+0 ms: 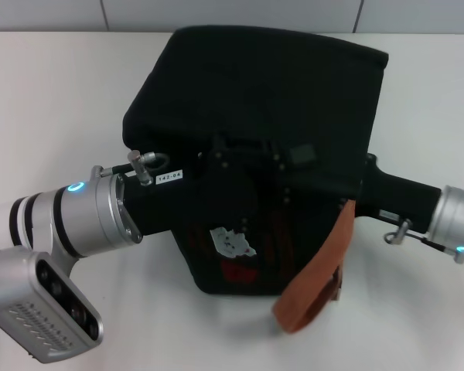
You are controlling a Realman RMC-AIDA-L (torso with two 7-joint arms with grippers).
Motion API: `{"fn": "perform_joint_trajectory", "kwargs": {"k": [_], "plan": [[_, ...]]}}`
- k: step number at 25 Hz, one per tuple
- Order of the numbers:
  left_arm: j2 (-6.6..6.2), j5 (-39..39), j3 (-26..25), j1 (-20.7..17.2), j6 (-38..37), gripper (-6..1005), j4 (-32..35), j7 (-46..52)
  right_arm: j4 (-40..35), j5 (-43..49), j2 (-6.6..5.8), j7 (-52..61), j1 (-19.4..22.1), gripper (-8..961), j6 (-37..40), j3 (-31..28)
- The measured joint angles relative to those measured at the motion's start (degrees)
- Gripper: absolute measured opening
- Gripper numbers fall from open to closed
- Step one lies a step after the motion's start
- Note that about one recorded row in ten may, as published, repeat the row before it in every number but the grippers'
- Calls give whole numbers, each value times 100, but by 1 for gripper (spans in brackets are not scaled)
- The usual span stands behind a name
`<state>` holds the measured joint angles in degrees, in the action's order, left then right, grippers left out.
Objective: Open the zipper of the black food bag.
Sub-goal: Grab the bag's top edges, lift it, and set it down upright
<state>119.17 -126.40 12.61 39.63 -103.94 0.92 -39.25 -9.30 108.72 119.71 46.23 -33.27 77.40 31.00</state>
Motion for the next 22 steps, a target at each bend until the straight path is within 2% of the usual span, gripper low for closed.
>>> {"fn": "perform_joint_trajectory", "kwargs": {"k": [3, 7, 12, 15, 16, 17, 18, 22], "plan": [[1, -8, 25, 9, 114, 128, -25, -7, 116, -3, -3, -169, -48, 828, -1, -37], [4, -21, 23, 8, 196, 129, -45, -11, -56, -14, -35, -167, 488, 827, 618, -259], [2, -20, -7, 2, 299, 129, -48, -14, -339, -19, -46, -325, 1440, 824, 1824, -1364], [1, -10, -9, 8, 318, 129, -48, -15, -130, -20, -40, -1027, 1778, 823, 2548, -2033], [0, 0, -10, 26, 340, 128, -51, -16, 183, -19, -23, -1771, 1841, 822, 2834, -2199], [0, 0, -10, 26, 340, 126, -51, -16, 183, -19, -23, -1771, 1841, 822, 2834, -2199], [1, 13, -11, 49, 367, 124, -67, -17, 584, -2, -15, -2623, 1805, 821, 2899, -2226], [1, 21, -12, 76, 392, 120, -83, -18, 968, 28, -8, -3386, 1654, 819, 2619, -2163]]}}
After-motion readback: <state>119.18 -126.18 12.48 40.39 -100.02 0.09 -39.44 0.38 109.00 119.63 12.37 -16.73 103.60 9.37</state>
